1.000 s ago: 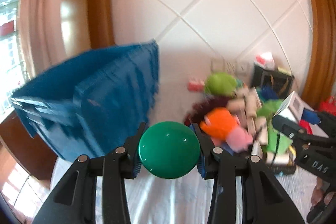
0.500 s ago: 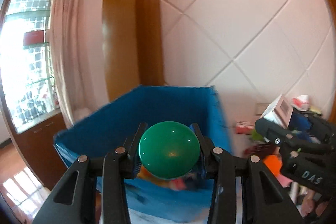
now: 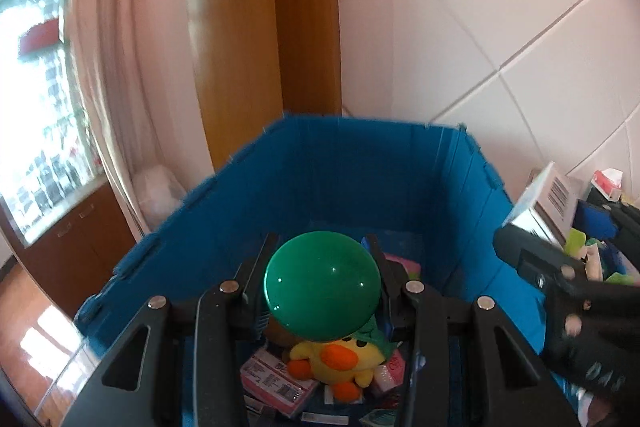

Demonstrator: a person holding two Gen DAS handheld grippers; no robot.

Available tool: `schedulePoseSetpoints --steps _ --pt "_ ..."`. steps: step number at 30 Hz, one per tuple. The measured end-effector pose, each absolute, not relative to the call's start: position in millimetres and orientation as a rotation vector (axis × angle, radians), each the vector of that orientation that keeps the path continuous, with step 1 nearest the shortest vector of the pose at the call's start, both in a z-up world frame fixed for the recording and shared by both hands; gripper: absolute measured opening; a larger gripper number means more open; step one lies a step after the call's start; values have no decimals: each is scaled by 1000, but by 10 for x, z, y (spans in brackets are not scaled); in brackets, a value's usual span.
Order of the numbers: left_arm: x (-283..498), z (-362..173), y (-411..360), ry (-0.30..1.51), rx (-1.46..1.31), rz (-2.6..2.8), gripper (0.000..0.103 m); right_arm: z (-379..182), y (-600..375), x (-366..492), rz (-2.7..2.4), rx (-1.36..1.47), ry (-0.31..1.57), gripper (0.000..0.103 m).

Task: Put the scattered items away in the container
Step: 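Open the left tool over the crate while the right tool releases the barcode box inside, then withdraw both tools from the crate toward the remaining pile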

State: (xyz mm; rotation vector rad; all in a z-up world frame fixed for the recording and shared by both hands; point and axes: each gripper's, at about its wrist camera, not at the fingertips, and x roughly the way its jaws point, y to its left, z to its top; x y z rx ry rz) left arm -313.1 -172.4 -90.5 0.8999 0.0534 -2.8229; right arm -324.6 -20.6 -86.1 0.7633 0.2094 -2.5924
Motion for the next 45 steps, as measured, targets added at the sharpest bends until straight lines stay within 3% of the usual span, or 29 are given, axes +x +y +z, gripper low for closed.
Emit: schedulePoseSetpoints --steps 8,12,14,19,23,39,45 --pt "-3574 -1066 -1756 60 1061 -2811 42 -1102 -327 -3717 -2574 995 290 66" --pt "-3669 -1128 -1825 87 1060 -2799 66 -1161 -334 -3809 -2583 1024 328 66" --pt "-3643 -1131 -1819 92 1045 -2804 72 -1157 -324 -3838 -2581 1024 325 66" --pt "-3646 -1161 -1879 122 1057 -2802 72 -1155 -350 -3838 -2570 1026 351 68" --pt "-3615 -1170 -1894 111 1049 -2792 72 -1129 -370 -3839 -2591 1017 369 80" --pt "-3097 -1080 -1904 109 1058 -2766 72 -1063 -296 -3557 -2582 1056 452 86" --pt "-2687 -1058 -1893 136 1022 -2778 72 -1005 -140 -3257 -2561 1038 471 102"
